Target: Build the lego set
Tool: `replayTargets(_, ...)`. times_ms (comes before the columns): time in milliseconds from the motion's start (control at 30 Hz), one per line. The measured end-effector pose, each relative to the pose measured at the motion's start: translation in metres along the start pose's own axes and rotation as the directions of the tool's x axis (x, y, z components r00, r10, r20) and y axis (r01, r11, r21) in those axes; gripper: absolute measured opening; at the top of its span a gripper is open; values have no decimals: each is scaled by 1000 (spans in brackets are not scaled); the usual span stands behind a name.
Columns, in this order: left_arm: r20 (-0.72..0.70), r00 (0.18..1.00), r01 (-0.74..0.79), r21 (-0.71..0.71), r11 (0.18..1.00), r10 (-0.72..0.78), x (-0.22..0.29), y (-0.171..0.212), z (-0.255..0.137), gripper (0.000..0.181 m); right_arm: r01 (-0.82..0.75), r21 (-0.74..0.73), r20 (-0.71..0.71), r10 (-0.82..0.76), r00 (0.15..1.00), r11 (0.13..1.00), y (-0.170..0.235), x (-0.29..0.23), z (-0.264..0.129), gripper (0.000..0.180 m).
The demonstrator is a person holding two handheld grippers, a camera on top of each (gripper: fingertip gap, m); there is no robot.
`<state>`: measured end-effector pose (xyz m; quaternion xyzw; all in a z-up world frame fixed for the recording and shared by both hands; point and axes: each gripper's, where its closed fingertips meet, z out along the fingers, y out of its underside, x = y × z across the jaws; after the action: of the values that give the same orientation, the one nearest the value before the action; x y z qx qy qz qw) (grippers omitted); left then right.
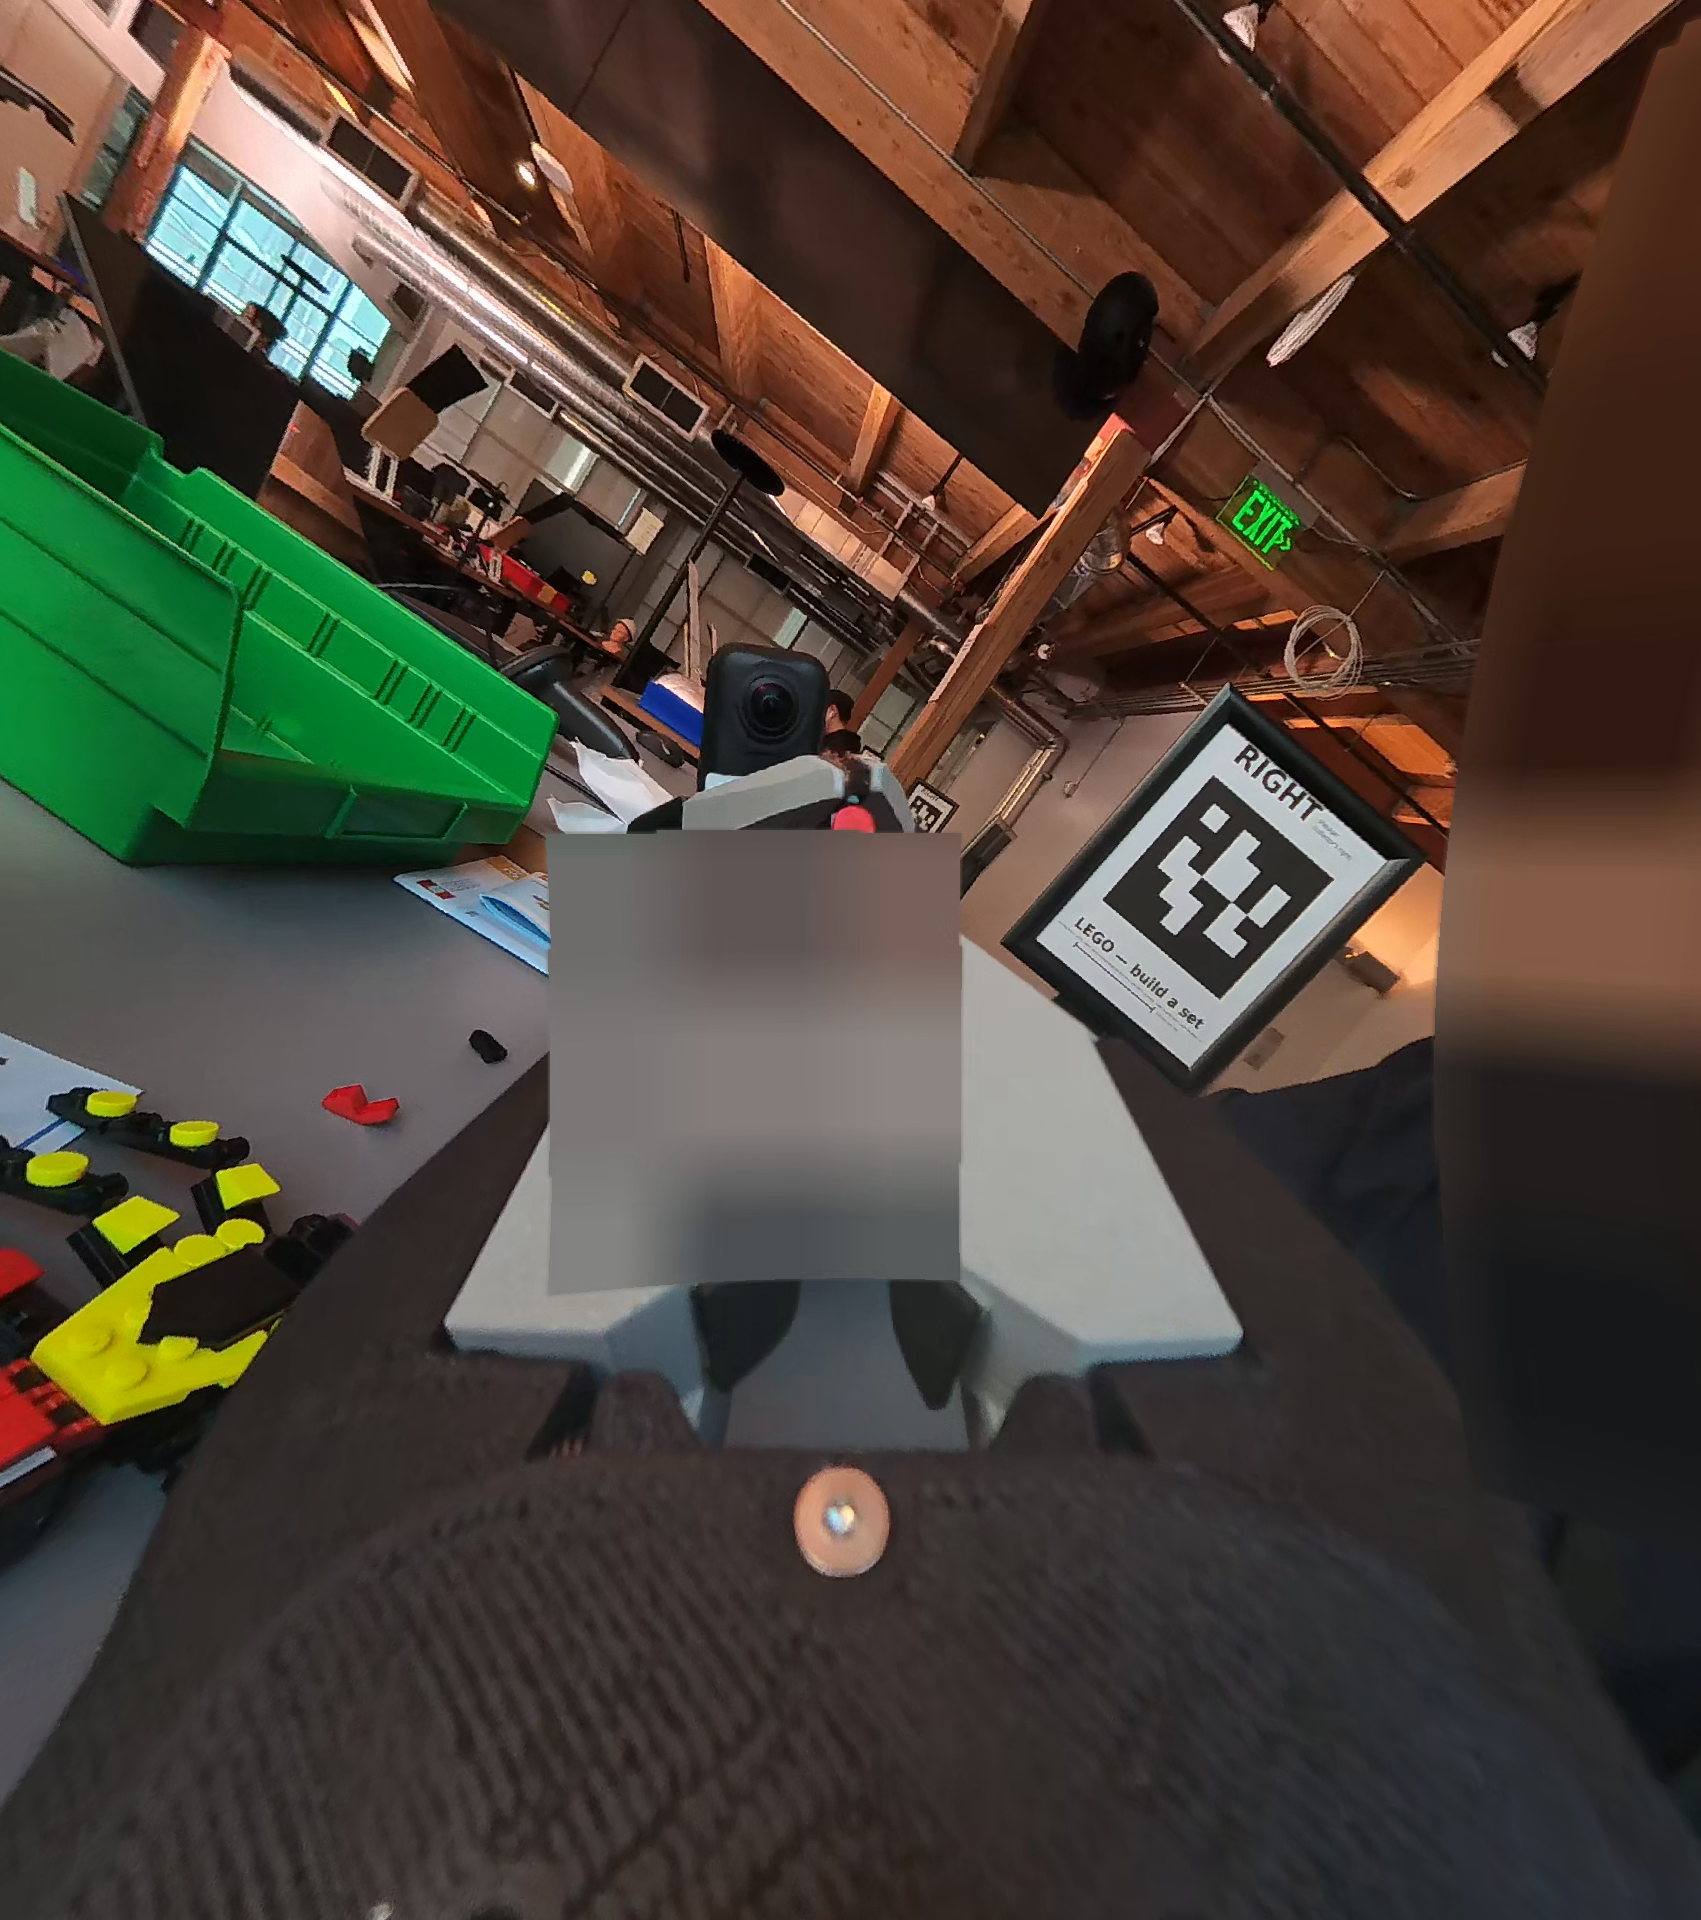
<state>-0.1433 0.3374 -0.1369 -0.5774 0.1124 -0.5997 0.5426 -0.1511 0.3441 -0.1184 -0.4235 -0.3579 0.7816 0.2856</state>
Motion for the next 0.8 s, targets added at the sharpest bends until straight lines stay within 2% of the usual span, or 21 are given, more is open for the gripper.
replayTargets(700,11,1000,7,-4,1000,-7,-2,2,1,5,-4,-87,-10,3,1000,996,16,3,5,0)
replayTargets(800,31,999,-26,-9,1000,27,-2,2,1,5,-13,-79,-7,12,1000,997,16,3,5,0)
